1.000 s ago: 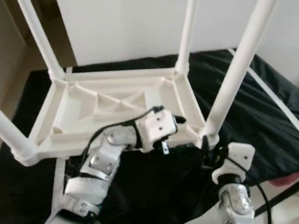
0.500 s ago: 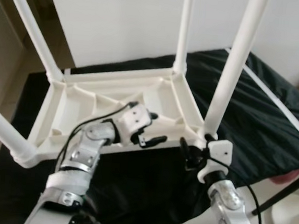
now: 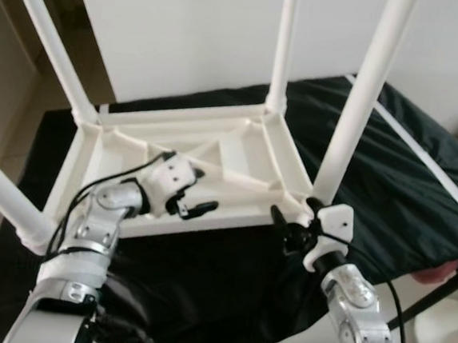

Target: Building children table

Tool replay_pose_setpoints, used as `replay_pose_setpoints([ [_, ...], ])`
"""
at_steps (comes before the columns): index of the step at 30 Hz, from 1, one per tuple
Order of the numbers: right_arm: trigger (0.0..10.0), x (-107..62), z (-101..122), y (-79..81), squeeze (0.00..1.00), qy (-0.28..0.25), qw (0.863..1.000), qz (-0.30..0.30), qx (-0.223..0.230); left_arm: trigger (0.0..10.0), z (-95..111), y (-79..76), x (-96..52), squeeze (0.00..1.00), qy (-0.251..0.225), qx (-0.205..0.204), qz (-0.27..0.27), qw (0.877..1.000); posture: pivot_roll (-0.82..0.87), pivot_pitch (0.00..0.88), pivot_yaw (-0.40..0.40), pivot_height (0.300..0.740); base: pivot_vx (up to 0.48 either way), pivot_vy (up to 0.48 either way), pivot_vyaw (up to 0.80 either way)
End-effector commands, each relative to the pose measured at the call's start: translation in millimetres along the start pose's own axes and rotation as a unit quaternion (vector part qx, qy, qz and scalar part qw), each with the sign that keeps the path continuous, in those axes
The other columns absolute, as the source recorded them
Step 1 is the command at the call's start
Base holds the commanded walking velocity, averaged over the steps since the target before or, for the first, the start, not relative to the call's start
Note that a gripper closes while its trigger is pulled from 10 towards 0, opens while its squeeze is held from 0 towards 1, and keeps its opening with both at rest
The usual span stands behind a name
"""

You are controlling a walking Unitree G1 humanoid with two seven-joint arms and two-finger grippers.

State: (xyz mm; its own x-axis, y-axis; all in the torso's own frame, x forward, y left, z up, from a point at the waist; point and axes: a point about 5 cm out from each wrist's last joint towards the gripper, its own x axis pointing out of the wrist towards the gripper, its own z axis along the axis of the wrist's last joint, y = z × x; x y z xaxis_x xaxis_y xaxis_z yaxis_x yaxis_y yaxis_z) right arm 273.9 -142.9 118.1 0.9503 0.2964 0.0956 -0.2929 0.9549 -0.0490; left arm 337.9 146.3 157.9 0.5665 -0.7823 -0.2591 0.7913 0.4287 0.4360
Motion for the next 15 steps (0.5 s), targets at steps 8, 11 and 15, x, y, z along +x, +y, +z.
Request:
replay_pose_setpoints([
  [8,10.0,-0.4,3.1,-55.5,0.0,-0.016,0.991,-0.135,0.012,10.0,-11.7,-19.4,-2.4,0.0,0.002,-0.013,0.042,0.999,-0.1,0.0,0.077,0.74,0.0,0.0,0.0],
  [11,10.0,-3.9,2.5,-84.5,0.0,-0.013,0.98,-0.199,0.003,10.0,-7.6,-35.5,2.3,0.0,-0.017,-0.016,0.005,1.0,-0.09,0.0,0.074,0.74,0.0,0.0,0.0],
  [15,10.0,-9.5,4.8,-113.0,0.0,-0.01,0.968,-0.252,-0.009,10.0,-3.1,-52.2,5.6,0.0,-0.03,-0.028,-0.022,0.999,-0.07,0.0,0.067,0.74,0.0,0.0,0.0],
])
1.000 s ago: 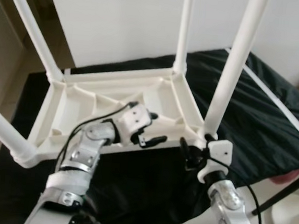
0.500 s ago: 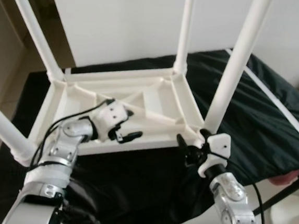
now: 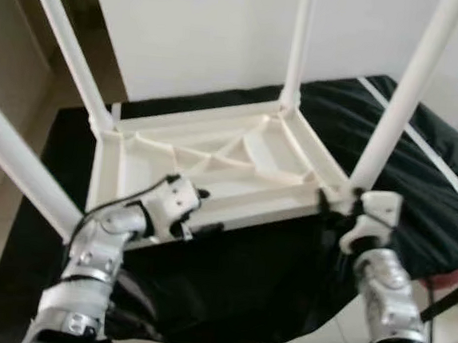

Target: Building children table

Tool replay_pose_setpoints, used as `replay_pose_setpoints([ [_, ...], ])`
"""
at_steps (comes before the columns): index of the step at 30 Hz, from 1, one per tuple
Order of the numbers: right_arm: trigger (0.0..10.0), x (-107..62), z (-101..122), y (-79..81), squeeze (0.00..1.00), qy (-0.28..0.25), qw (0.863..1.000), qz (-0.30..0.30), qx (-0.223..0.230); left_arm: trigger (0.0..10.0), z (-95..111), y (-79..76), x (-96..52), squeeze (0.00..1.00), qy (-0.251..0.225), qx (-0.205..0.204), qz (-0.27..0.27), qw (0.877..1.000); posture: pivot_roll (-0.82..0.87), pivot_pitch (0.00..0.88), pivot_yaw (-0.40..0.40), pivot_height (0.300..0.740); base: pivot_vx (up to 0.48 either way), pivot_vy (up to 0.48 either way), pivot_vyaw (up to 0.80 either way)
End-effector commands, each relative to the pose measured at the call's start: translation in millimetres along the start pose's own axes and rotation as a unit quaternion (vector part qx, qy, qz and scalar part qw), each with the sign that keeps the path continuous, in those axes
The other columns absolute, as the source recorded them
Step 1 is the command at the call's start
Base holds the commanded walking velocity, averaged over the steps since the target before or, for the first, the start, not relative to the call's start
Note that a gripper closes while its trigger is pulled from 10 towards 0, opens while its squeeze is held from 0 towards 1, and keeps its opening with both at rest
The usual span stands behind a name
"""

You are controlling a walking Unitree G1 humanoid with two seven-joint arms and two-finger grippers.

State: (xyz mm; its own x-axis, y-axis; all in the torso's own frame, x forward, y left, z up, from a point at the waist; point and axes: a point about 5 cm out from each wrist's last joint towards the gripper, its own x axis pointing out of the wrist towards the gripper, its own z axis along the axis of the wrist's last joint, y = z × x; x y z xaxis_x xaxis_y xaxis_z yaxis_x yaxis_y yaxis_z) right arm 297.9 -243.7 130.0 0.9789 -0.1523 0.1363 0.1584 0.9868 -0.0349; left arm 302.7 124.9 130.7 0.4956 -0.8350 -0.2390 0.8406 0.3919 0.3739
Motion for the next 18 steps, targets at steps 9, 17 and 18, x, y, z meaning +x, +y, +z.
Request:
replay_pose_setpoints([
  [9,10.0,3.8,-0.6,-49.8,0.0,0.006,0.997,-0.075,-0.016,10.0,5.7,-35.7,0.8,0.0,-0.029,-0.036,-0.026,0.999,-0.04,0.0,0.055,0.74,0.0,0.0,0.0],
  [17,10.0,4.9,0.1,-43.2,0.0,0.0,0.998,-0.053,-0.018,10.0,6.5,-29.3,-6.8,0.0,-0.021,-0.027,-0.035,0.999,-0.03,0.0,0.05,0.74,0.0,0.0,0.0],
  [18,10.0,3.3,-2.8,-36.2,0.0,0.0,0.999,-0.043,-0.019,10.0,9.8,-29.2,-9.7,0.0,-0.027,-0.035,-0.033,0.998,-0.03,0.0,0.05,0.74,0.0,0.0,0.0],
])
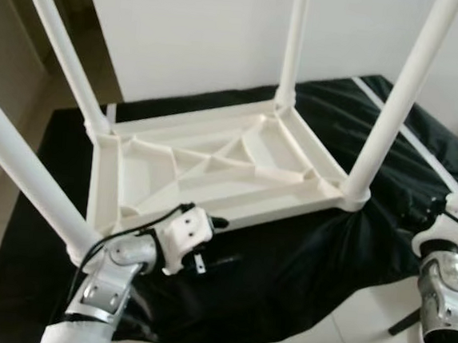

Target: Building children table

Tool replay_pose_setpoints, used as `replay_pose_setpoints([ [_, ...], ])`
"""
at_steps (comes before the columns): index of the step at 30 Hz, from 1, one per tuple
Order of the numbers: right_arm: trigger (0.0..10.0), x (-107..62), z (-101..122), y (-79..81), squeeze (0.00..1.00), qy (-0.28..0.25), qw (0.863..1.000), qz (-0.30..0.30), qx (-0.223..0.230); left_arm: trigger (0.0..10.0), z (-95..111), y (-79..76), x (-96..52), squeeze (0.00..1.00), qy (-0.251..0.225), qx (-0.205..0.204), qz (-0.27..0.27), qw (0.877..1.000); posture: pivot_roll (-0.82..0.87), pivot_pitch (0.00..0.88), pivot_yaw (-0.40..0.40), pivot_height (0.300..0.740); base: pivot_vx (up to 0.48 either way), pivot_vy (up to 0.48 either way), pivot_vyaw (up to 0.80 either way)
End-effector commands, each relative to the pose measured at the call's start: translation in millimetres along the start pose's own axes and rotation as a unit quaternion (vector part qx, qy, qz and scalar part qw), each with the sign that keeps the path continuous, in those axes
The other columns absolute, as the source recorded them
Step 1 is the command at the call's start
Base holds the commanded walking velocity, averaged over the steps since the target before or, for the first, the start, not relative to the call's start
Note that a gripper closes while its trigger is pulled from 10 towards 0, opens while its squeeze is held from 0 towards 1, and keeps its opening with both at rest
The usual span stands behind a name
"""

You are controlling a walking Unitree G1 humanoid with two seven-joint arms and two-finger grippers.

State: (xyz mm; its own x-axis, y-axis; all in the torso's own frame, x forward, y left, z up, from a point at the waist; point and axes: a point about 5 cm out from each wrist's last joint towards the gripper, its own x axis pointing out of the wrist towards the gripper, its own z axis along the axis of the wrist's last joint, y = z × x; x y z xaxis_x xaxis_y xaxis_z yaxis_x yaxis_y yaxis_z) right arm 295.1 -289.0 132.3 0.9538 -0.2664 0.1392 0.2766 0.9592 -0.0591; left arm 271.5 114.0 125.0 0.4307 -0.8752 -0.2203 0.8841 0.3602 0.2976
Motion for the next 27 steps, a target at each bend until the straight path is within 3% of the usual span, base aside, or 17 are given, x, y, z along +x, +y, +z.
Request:
replay_pose_setpoints([
  [1,10.0,-4.7,-4.6,14.5,0.0,-0.002,1.0,0.022,0.002,10.0,6.6,1.7,-7.2,0.0,-0.01,-0.007,0.001,1.0,-0.03,0.0,0.05,0.74,0.0,0.0,0.0],
  [4,10.0,-9.6,-7.6,22.2,0.0,-0.003,1.0,0.023,0.009,10.0,9.1,-3.7,-13.9,0.0,-0.018,-0.024,-0.002,1.0,-0.02,0.0,0.043,0.74,0.0,0.0,0.0],
  [7,10.0,-16.5,-11.9,34.6,0.0,-0.002,0.999,0.028,0.017,10.0,20.1,-9.8,-26.0,0.0,-0.053,-0.078,-0.017,0.995,-0.01,0.0,0.033,0.74,0.0,0.0,0.0],
  [9,10.0,-16.5,-11.9,34.6,0.0,-0.002,0.999,0.028,0.017,10.0,20.1,-9.8,-26.0,0.0,-0.053,-0.078,-0.017,0.995,-0.01,0.0,0.033,0.74,0.0,0.0,0.0],
  [10,10.0,-21.1,-17.3,50.1,0.0,0.007,0.998,0.047,0.033,10.0,27.0,-8.4,-43.3,0.0,-0.07,-0.103,-0.015,0.992,0.0,0.0,0.028,0.74,0.0,0.0,0.0],
  [14,10.0,-22.5,-18.7,62.9,0.0,0.01,0.996,0.076,0.039,10.0,28.9,-2.7,-64.1,0.0,-0.068,-0.114,0.006,0.991,0.01,0.0,0.022,0.74,0.0,0.0,0.0],
  [18,10.0,-21.7,-19.0,64.3,0.0,0.012,0.996,0.082,0.039,10.0,29.3,-3.4,-69.6,0.0,-0.074,-0.12,0.009,0.99,0.03,0.0,0.013,0.74,0.0,0.0,0.0],
  [19,10.0,-17.3,-18.6,69.3,0.0,0.013,0.994,0.102,0.035,10.0,11.7,-8.9,-91.5,0.0,-0.048,-0.155,0.01,0.987,0.03,0.0,0.011,0.74,0.0,0.0,0.0],
  [21,10.0,-15.0,-18.2,71.9,0.0,0.014,0.993,0.111,0.035,10.0,-2.9,-12.2,-107.1,0.0,-0.011,-0.174,0.018,0.985,0.04,0.0,0.009,0.74,0.0,0.0,0.0],
  [24,10.0,-15.0,-18.2,71.9,0.0,0.014,0.993,0.111,0.035,10.0,-2.9,-12.2,-107.1,0.0,-0.011,-0.174,0.018,0.985,0.04,0.0,0.009,0.74,0.0,0.0,0.0],
  [27,10.0,-15.3,-21.5,79.1,0.0,0.024,0.992,0.12,0.032,10.0,-20.4,-16.4,-127.2,0.0,0.066,-0.182,0.043,0.98,0.05,0.0,0.006,0.74,0.0,0.0,0.0],
])
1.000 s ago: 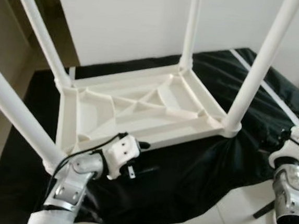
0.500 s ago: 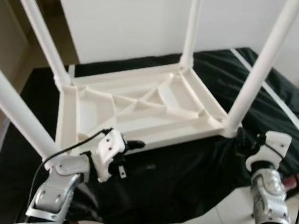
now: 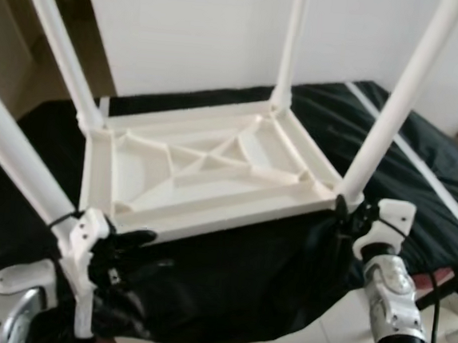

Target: Building children table

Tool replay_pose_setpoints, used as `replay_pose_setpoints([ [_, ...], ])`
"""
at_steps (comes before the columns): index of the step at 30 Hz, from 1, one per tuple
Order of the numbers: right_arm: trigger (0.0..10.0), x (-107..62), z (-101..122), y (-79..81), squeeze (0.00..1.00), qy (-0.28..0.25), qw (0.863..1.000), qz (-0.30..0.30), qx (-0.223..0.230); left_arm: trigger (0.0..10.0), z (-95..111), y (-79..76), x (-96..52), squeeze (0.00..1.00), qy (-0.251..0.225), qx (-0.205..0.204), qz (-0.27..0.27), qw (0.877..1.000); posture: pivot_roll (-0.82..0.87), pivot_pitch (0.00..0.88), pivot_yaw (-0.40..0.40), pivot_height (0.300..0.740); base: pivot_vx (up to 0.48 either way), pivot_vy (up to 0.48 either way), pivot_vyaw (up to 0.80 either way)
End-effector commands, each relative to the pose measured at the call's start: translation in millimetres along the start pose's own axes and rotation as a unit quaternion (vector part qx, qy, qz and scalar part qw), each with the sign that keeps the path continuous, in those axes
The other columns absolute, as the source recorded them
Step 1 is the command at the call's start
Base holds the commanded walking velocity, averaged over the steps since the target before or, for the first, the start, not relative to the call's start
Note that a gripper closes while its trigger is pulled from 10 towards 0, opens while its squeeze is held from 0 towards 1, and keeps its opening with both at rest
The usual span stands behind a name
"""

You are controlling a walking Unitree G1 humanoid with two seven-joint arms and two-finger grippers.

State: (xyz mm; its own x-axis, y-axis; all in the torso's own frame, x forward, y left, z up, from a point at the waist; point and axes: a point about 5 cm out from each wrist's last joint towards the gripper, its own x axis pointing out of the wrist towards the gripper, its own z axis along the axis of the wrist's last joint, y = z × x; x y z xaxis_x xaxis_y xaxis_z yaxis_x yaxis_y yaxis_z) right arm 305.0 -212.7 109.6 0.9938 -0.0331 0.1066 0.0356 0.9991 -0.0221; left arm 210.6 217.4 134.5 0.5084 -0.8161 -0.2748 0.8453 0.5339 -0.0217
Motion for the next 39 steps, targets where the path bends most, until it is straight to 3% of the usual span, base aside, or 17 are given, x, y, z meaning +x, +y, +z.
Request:
replay_pose_setpoints([
  [1,10.0,-0.8,-7.3,4.8,0.0,0.017,1.0,0.002,0.001,10.0,-9.4,2.6,-13.7,0.0,0.037,-0.008,0.017,0.999,0.05,0.0,0.006,0.74,0.0,0.0,0.0],
  [5,10.0,-2.9,-10.3,11.8,0.0,0.022,1.0,0.01,0.004,10.0,-8.0,9.6,-28.4,0.0,0.045,-0.015,0.043,0.998,0.06,0.0,0.005,0.74,0.0,0.0,0.0],
  [8,10.0,-5.7,-13.1,17.5,0.0,0.027,0.999,0.022,0.005,10.0,-11.5,19.8,-53.2,0.0,0.086,-0.012,0.082,0.993,0.06,0.0,0.006,0.74,0.0,0.0,0.0],
  [9,10.0,-5.7,-13.1,17.5,0.0,0.027,0.999,0.022,0.005,10.0,-11.5,19.8,-53.2,0.0,0.086,-0.012,0.082,0.993,0.06,0.0,0.006,0.74,0.0,0.0,0.0],
  [11,10.0,-5.6,-15.0,18.2,0.0,0.032,0.999,0.025,0.005,10.0,-16.3,30.3,-76.5,0.0,0.114,-0.018,0.128,0.985,0.06,0.0,0.008,0.74,0.0,0.0,0.0],
  [16,10.0,-4.8,-16.3,20.3,0.0,0.038,0.999,0.029,0.014,10.0,-17.2,35.8,-88.6,0.0,0.121,-0.02,0.152,0.981,0.06,0.0,0.008,0.74,0.0,0.0,0.0],
  [20,10.0,-1.7,-16.4,32.1,0.0,0.051,0.997,0.029,0.056,10.0,-20.4,51.4,-105.3,0.0,0.158,-0.003,0.205,0.966,0.06,0.0,0.009,0.74,0.0,0.0,0.0],
  [26,10.0,-3.0,-18.5,45.0,0.0,0.06,0.996,0.048,0.052,10.0,-12.2,71.7,-125.4,0.0,0.168,0.013,0.26,0.951,0.06,0.0,0.009,0.74,0.0,0.0,0.0],
  [27,10.0,-3.5,-19.1,45.9,0.0,0.062,0.995,0.049,0.055,10.0,-9.7,77.3,-131.1,0.0,0.175,0.026,0.275,0.945,0.05,0.0,0.01,0.74,0.0,0.0,0.0],
  [29,10.0,-4.5,-20.0,47.9,0.0,0.066,0.995,0.054,0.058,10.0,-3.2,98.4,-144.7,0.0,0.185,0.055,0.344,0.919,0.05,0.0,0.011,0.74,0.0,0.0,0.0],
  [30,10.0,-4.5,-20.0,47.9,0.0,0.066,0.995,0.054,0.058,10.0,-3.2,98.4,-144.7,0.0,0.185,0.055,0.344,0.919,0.05,0.0,0.011,0.74,0.0,0.0,0.0],
  [32,10.0,-4.5,-18.9,51.0,0.0,0.066,0.994,0.062,0.055,10.0,8.3,117.7,-148.9,0.0,0.173,0.088,0.405,0.893,0.05,0.0,0.015,0.74,0.0,0.0,0.0],
  [36,10.0,-4.7,-18.2,52.9,0.0,0.066,0.994,0.065,0.055,10.0,15.0,125.0,-147.0,0.0,0.156,0.094,0.426,0.886,0.05,0.0,0.017,0.74,0.0,0.0,0.0],
  [39,10.0,-7.1,-18.3,57.3,0.0,0.067,0.994,0.067,0.054,10.0,25.2,138.8,-142.2,0.0,0.124,0.099,0.456,0.876,0.04,0.0,0.021,0.74,0.0,0.0,0.0],
])
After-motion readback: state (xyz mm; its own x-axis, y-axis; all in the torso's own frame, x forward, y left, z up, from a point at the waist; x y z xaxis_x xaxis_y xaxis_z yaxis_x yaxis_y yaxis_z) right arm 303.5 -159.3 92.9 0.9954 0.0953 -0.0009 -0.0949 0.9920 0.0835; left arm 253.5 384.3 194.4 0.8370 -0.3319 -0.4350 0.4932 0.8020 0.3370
